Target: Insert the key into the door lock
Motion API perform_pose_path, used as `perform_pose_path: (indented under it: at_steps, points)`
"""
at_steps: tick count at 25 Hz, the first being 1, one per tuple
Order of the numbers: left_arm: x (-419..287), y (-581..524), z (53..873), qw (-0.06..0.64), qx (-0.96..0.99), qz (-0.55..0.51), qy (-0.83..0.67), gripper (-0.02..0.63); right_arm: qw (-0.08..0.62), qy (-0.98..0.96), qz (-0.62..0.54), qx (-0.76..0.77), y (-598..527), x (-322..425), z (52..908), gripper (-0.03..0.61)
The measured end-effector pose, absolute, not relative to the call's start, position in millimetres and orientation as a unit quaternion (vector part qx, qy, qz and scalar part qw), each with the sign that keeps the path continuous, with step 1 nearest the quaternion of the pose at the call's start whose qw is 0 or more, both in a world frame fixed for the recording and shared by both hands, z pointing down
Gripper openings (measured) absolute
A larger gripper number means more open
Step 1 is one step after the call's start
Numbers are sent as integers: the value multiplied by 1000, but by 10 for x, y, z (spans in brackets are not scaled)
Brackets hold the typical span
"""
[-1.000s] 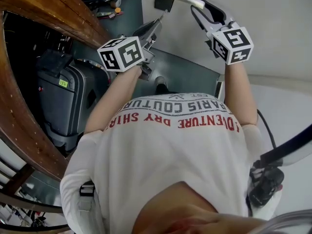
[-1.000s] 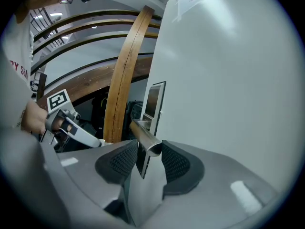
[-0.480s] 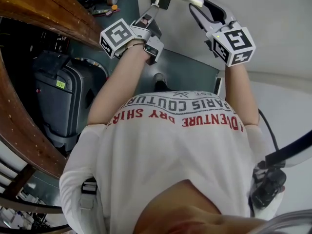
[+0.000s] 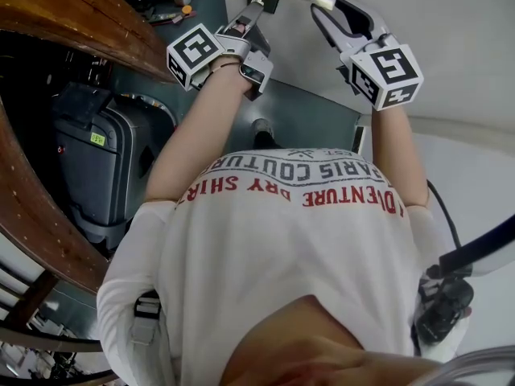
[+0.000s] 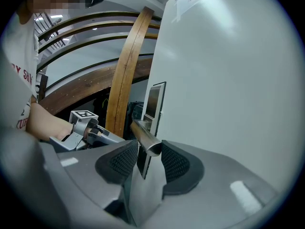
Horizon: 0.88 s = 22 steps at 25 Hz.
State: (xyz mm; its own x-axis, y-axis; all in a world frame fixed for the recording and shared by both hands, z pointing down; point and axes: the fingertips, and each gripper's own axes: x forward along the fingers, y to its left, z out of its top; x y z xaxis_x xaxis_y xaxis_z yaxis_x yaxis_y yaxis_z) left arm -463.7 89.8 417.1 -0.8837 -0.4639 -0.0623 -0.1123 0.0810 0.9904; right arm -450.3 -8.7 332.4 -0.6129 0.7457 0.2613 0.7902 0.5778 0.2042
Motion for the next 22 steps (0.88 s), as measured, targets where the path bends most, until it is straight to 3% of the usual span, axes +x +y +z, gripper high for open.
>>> perform_pose_path:
  at_steps: [22]
  points:
    - [-4860,831,4140,111,187,-689,-692,23,66,-884,-155,-437,-114,-4433,3291,144]
